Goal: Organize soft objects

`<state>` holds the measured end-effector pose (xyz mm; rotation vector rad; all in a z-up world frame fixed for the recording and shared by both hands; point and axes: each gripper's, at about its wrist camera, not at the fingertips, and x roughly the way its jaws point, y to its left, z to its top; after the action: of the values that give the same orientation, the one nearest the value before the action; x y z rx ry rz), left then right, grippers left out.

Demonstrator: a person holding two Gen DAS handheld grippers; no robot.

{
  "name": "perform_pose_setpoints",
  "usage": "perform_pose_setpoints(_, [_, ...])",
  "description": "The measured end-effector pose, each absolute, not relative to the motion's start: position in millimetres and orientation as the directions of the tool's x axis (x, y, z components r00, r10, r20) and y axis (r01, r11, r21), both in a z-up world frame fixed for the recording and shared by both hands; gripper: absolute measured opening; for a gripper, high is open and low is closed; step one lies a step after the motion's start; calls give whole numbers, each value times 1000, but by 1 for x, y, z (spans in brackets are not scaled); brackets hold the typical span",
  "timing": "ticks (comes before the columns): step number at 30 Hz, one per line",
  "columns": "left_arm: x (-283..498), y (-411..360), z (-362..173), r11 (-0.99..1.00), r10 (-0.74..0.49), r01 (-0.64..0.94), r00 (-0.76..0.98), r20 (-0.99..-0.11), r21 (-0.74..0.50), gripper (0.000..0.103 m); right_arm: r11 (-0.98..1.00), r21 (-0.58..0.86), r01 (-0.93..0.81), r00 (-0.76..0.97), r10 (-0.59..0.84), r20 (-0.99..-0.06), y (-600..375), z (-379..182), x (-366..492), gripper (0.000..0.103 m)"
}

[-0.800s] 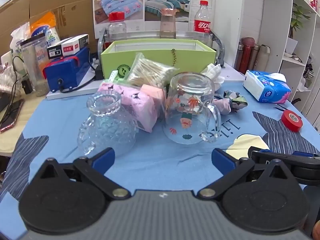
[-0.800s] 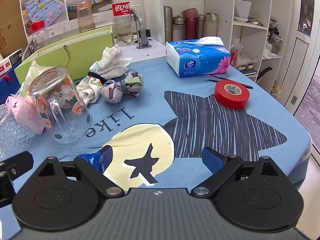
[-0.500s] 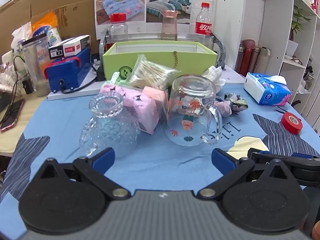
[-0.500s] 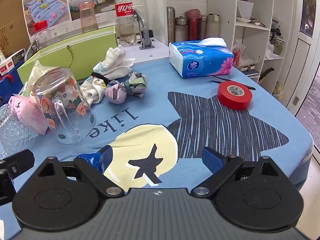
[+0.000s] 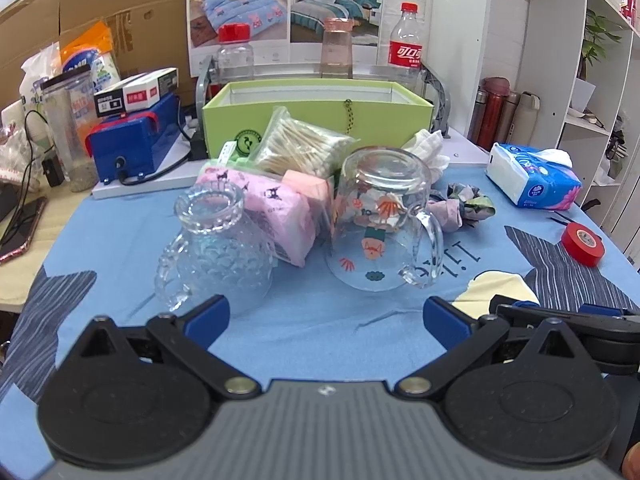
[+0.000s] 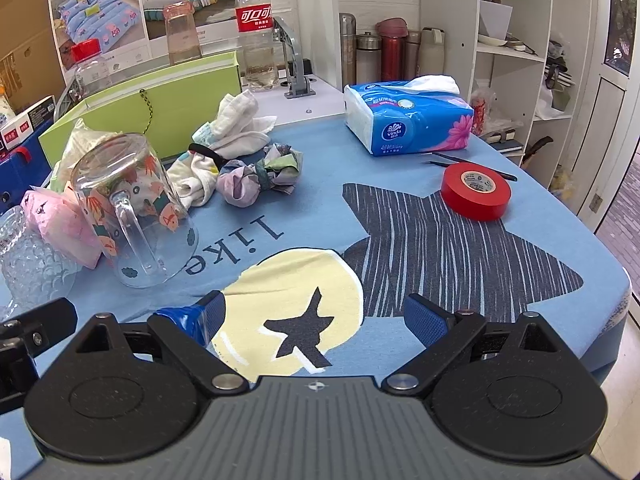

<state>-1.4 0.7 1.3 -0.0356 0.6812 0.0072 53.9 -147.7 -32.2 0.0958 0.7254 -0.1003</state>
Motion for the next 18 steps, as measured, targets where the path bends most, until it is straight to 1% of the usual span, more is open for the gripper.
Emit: perform_pose_setpoints(18, [-2,-3,2,1000,-17,-3,781,-624,-30,103,989,60,137,748,-64,-660,-152,-31,54,83])
